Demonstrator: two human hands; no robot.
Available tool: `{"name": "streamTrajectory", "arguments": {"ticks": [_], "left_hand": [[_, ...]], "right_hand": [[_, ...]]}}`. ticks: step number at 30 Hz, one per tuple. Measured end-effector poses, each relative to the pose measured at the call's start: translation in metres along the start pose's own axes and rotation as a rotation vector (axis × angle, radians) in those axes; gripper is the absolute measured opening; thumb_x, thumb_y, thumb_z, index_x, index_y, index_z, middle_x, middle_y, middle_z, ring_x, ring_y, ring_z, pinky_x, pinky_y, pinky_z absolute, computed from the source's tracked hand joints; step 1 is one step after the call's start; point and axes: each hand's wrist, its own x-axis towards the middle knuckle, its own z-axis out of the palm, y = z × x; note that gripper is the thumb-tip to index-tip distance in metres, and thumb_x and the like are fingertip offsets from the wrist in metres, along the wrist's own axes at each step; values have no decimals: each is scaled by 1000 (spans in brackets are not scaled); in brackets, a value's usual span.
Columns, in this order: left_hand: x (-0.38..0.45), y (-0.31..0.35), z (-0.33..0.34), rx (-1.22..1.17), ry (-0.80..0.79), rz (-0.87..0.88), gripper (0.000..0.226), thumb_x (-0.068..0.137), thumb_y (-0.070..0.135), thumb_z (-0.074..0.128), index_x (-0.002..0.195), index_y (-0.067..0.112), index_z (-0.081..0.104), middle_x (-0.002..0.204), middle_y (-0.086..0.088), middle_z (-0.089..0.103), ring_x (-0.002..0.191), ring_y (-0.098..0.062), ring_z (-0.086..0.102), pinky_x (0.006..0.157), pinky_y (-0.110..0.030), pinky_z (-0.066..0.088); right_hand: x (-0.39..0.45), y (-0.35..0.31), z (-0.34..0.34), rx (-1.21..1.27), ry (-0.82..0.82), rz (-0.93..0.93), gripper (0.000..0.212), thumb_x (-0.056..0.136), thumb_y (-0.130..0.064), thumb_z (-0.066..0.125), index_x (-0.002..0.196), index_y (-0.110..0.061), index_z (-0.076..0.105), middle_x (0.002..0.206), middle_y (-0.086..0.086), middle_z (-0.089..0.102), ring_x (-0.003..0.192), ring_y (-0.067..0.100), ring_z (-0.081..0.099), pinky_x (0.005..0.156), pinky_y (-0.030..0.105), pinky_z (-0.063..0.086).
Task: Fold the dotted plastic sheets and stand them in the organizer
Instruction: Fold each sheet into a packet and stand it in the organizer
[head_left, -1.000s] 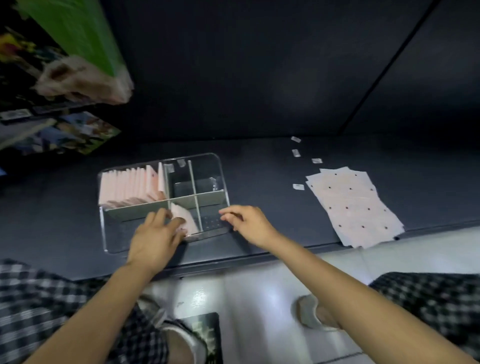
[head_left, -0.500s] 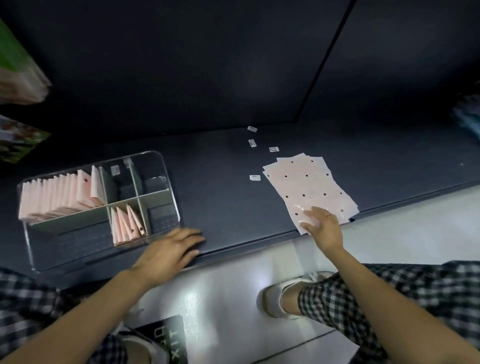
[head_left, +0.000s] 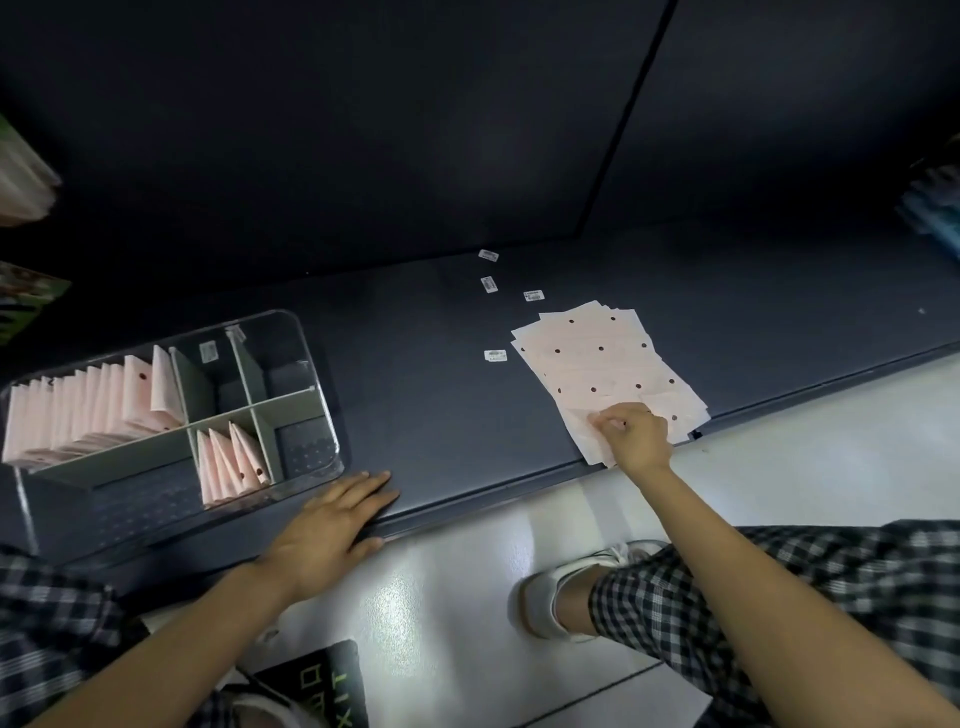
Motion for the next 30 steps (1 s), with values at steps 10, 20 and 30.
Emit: {"name": "streamTrajectory", "arguments": {"ticks": [10,20,30], "left_hand": [[10,23,-17,-197,203,64,59,96,39,49,148,29,23,154,14,23,141,-6,18,112,-17,12],[19,22,-4,-866,191,-184,43,77,4,75,117,6,59,94,-1,56,85,-13,50,69,-7,40],[17,21,5,-670,403,-241,55,87,26,65,136,24,39,114,4,46,103,-11,47,89,-25,43]], "right_hand": [[-78,-79,29,-182,-228,-612,17,96,-18,48,91,-8,60,80,12,65,85,31,57,73,35,36],[-97,-143,39,-30,-665,-507,15,87,-26,66,75,-17,65,74,-3,66,71,13,61,72,26,47],[-21,-199,97,-415,-708,-573,11,90,-27,60,80,-23,62,89,-2,65,84,20,61,81,32,48]]}}
